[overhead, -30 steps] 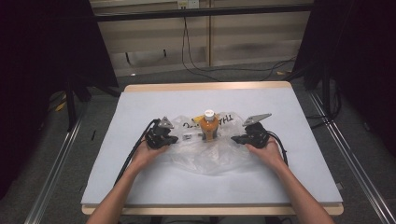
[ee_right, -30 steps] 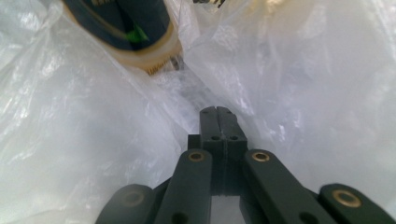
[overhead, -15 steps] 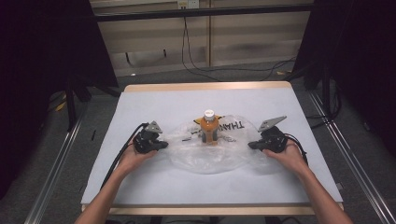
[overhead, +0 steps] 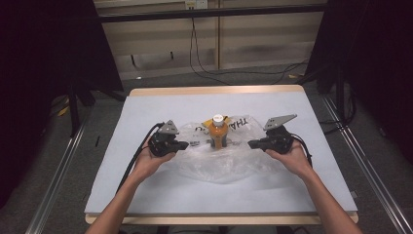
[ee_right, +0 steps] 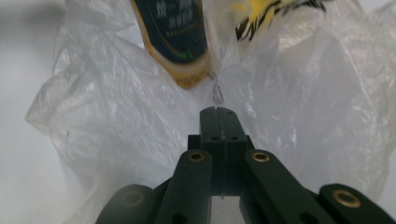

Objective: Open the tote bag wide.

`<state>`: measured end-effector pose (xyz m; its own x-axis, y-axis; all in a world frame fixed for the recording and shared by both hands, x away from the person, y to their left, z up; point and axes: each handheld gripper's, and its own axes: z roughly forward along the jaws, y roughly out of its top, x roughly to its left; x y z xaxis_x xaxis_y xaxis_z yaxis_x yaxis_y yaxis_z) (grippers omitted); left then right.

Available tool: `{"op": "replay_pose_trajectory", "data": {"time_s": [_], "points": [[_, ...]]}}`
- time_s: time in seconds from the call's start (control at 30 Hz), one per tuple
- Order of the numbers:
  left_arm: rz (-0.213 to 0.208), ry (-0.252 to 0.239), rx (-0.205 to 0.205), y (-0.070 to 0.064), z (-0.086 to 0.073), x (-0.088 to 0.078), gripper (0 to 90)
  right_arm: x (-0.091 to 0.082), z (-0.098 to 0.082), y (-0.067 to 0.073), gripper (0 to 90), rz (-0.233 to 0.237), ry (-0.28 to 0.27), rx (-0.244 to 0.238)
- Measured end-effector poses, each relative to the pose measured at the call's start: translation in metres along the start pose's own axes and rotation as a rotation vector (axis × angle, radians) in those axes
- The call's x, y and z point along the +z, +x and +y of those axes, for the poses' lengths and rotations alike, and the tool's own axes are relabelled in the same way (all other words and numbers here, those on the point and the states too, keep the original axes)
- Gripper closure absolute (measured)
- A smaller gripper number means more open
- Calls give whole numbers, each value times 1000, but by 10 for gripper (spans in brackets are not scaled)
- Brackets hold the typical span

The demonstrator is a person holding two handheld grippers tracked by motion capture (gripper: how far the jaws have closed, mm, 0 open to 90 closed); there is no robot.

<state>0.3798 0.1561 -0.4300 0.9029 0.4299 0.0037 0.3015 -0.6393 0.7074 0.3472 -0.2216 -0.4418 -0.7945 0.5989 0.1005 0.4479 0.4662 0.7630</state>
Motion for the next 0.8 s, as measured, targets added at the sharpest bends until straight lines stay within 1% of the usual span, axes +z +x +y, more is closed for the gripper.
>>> {"op": "replay_pose_trajectory", "data": {"time_s": [0.03, 0.07, 0.1, 0.13, 0.17, 0.2, 0.23, 0.27, 0.3, 0.33, 0.37, 0.4, 0.43, 0.47, 0.5, 0.53, 0.57, 0.6, 0.63, 0.67, 0.7, 0.73, 0.77, 0.8], "points": [[0, 0, 1, -1, 4, -1, 900, -1, 9, 2, 900, 5, -13, -9], [-9, -8, -1, -1, 7, -1, 900, -1, 12, 2, 900, 6, -19, -14], [-9, -8, -1, -1, 7, -1, 900, -1, 16, 2, 900, 13, -22, -13], [-19, -6, -5, -2, 10, 0, 900, -1, 16, 2, 900, 13, -22, -13], [-23, 6, 4, -2, 13, 1, 900, -1, 20, 2, 900, 17, -22, -21], [-31, 15, -6, -4, 19, 6, 900, 0, 29, 2, 900, 18, -17, -28], [-40, 17, -8, -5, 22, 9, 900, 1, 33, 1, 900, 23, -11, -29], [-35, 25, -4, -6, 24, 13, 900, 2, 37, 0, 900, 34, -3, -32], [-46, 37, 10, -6, 27, 16, 900, 3, 41, 0, 900, 45, 7, -36], [-53, 36, 5, -7, 29, 20, 900, 5, 45, -1, 900, 47, 14, -40], [-53, 36, 5, -7, 29, 20, 900, 7, 49, -2, 900, 47, 28, -39], [-65, 62, 17, -7, 32, 28, 900, 11, 53, -3, 900, 48, 43, -44], [-65, 62, 17, -7, 32, 28, 900, 11, 53, -3, 900, 48, 43, -44], [-64, 65, 6, -8, 33, 32, 900, 19, 60, -7, 900, 71, 85, -40], [-79, 75, 8, -8, 33, 39, 900, 23, 62, -9, 900, 76, 105, -48], [-89, 80, 2, -9, 32, 42, 900, 28, 65, -11, 900, 86, 124, -52], [-94, 98, 13, -10, 31, 46, 900, 33, 67, -12, 900, 101, 147, -42], [-92, 113, 17, -11, 30, 48, 900, 38, 68, -12, 900, 108, 185, -30], [-91, 110, 18, -13, 29, 52, 900, 44, 69, -13, 900, 115, 219, -25], [-91, 110, 18, -13, 29, 52, 900, 50, 68, -16, 900, 127, 241, -37], [-106, 110, 9, -15, 28, 55, 900, 57, 66, -17, 900, 135, 270, -27], [-111, 105, 6, -17, 27, 57, 900, 60, 65, -18, 900, 136, 280, -28], [-111, 105, 6, -17, 27, 57, 900, 65, 63, -20, 900, 142, 293, -18], [-120, 110, 15, -18, 26, 59, 900, 69, 61, -22, 900, 150, 305, -11]]}}
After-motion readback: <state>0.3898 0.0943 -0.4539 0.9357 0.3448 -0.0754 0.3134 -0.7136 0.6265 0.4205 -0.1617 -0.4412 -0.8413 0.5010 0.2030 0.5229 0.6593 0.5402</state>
